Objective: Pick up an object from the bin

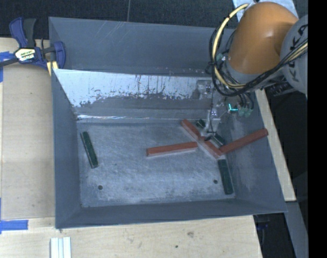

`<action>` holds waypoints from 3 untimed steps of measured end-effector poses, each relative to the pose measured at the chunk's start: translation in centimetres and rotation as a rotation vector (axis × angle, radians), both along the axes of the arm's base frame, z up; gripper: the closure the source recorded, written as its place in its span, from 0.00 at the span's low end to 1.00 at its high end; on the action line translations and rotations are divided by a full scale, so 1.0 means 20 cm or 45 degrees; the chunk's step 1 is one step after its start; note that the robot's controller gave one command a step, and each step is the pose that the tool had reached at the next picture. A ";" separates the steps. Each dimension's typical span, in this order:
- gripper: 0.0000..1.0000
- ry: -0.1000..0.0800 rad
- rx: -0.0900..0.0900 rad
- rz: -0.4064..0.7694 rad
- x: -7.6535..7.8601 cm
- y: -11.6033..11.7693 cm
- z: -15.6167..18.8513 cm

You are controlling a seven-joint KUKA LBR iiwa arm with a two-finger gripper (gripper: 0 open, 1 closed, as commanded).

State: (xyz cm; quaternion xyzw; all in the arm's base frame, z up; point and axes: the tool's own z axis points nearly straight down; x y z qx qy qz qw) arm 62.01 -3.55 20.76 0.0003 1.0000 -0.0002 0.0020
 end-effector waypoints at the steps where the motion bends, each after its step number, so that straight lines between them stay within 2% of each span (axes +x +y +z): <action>1: 0.00 0.001 0.002 -0.105 -0.08 0.09 -0.68; 2: 1.00 0.000 0.001 -0.104 -0.07 0.09 -0.68; 3: 1.00 0.000 0.001 -0.039 -0.02 0.21 -0.06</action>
Offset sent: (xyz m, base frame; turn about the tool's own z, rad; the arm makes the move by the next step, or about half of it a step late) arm -0.0160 0.0183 -0.1359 0.0836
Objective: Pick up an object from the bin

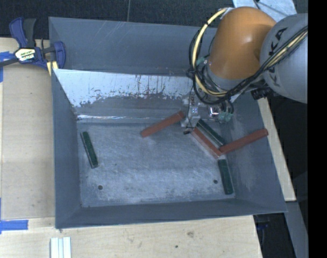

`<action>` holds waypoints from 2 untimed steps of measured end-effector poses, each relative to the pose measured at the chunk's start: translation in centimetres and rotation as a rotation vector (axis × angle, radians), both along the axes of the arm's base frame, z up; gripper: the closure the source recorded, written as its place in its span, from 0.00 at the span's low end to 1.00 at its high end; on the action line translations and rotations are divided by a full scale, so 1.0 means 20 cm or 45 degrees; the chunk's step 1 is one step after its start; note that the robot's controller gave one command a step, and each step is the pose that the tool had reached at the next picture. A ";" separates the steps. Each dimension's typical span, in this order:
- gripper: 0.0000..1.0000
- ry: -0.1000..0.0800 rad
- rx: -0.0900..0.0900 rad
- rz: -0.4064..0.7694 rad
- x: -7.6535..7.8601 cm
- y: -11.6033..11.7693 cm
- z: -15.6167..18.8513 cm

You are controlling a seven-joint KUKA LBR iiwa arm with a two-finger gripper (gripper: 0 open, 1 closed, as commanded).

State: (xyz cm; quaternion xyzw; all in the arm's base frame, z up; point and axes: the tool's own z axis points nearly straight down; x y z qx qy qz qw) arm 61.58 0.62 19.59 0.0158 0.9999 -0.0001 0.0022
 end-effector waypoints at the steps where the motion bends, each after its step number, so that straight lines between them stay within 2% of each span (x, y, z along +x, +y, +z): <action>1: 1.00 -0.008 0.000 0.064 0.03 0.02 0.26; 2: 1.00 0.012 0.000 -0.054 -0.07 -0.06 -0.19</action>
Offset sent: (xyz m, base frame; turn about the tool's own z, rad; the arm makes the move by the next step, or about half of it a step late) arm 0.0039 0.0044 0.0486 -0.0504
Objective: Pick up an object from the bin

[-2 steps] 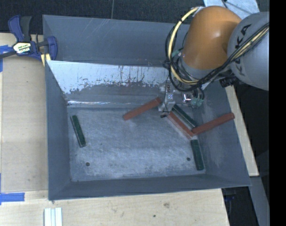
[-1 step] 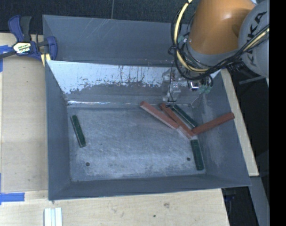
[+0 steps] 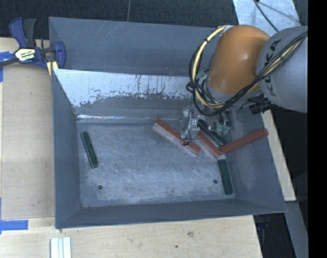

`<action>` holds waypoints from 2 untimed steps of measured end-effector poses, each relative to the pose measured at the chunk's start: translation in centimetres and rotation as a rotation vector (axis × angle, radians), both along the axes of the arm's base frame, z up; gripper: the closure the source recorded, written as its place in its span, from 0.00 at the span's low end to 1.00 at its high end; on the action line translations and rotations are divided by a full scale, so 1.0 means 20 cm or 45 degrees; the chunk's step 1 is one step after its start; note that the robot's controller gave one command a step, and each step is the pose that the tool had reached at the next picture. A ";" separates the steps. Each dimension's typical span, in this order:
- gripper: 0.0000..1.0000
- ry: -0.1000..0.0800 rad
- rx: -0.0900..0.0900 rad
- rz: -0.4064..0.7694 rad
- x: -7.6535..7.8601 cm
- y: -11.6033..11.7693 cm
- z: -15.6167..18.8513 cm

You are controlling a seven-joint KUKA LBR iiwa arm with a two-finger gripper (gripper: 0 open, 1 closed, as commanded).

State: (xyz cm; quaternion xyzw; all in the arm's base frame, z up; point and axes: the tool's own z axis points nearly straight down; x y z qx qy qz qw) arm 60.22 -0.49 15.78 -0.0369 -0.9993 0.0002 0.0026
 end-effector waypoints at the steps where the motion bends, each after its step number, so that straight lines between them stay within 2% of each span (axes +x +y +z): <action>1: 0.00 -0.011 0.000 0.002 0.01 0.00 0.03; 2: 0.00 -0.002 0.000 -0.115 0.00 0.03 -0.46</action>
Offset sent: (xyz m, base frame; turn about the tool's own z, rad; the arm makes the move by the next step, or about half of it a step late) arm 0.0000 0.0000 0.0000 0.0000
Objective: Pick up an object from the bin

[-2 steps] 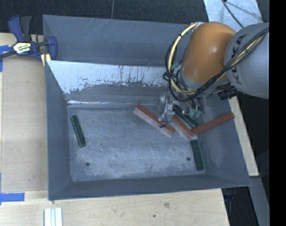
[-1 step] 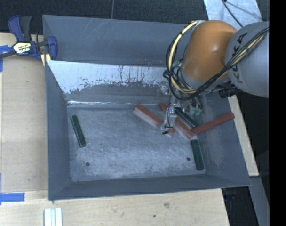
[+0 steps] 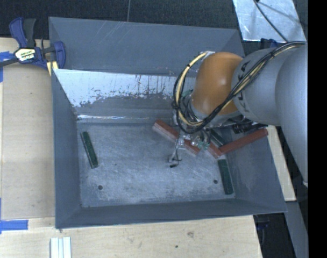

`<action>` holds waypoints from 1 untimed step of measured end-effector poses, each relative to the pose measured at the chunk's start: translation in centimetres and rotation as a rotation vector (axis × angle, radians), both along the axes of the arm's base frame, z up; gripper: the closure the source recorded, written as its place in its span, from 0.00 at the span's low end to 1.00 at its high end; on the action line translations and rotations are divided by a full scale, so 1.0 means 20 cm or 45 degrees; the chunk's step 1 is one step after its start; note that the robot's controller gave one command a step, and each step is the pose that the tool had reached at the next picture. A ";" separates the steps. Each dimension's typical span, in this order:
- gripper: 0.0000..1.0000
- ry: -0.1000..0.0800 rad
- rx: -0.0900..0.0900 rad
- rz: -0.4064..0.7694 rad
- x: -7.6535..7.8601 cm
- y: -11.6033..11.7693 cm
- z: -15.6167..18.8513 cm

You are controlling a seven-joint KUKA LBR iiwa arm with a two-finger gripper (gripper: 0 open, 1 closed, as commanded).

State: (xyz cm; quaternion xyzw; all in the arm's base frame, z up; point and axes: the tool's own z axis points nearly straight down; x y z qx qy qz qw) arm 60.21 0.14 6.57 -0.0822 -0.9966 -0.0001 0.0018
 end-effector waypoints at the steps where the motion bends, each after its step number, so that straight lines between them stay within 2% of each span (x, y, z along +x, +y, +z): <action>1: 1.00 -0.014 0.000 0.001 0.02 0.00 0.03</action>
Offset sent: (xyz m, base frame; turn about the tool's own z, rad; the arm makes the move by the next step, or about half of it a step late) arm 0.0000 0.0000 0.0000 0.0000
